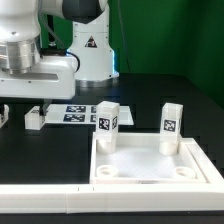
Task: Assemble square table
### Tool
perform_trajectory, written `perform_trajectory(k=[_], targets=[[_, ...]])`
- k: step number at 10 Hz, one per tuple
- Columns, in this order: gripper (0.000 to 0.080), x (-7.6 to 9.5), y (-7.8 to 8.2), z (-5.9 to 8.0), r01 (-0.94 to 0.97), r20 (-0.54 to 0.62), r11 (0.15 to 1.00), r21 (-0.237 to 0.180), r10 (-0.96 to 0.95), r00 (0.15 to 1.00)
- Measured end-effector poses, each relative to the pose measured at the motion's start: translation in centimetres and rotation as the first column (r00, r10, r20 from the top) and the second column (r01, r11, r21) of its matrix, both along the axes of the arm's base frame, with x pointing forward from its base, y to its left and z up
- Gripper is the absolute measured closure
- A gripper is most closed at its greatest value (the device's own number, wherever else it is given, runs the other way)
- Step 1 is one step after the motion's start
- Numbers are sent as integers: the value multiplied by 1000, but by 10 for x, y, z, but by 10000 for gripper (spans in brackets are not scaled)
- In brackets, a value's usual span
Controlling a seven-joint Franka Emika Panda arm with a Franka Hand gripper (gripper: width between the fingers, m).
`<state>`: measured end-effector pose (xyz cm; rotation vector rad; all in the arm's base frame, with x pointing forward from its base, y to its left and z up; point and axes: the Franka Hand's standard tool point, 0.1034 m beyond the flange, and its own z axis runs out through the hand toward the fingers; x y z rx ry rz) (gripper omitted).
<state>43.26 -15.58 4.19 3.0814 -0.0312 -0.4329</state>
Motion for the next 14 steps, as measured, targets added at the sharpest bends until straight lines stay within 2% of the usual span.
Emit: perform_trajectory(k=[1, 3, 5, 6, 8, 9, 10, 11, 13, 14], targets=[[150, -6, 4, 0, 10, -72, 1000, 17, -8, 997], [150, -3, 6, -1, 13, -183, 999, 37, -6, 983], [150, -9, 17, -10, 53, -314, 996, 67, -29, 949], [150, -17, 19, -12, 66, -380, 995, 75, -32, 924], [150, -21, 21, -11, 78, -527, 993, 86, -21, 849], [150, -17, 20, -19, 71, -539, 994, 80, -17, 842], [150, -25, 20, -26, 80, -544, 994, 75, -26, 838], [150, -31, 16, -27, 98, -562, 993, 65, -45, 826], [150, -25, 7, -29, 106, -576, 993, 49, -58, 815], [150, -28, 7, -31, 110, -584, 993, 49, -61, 810]])
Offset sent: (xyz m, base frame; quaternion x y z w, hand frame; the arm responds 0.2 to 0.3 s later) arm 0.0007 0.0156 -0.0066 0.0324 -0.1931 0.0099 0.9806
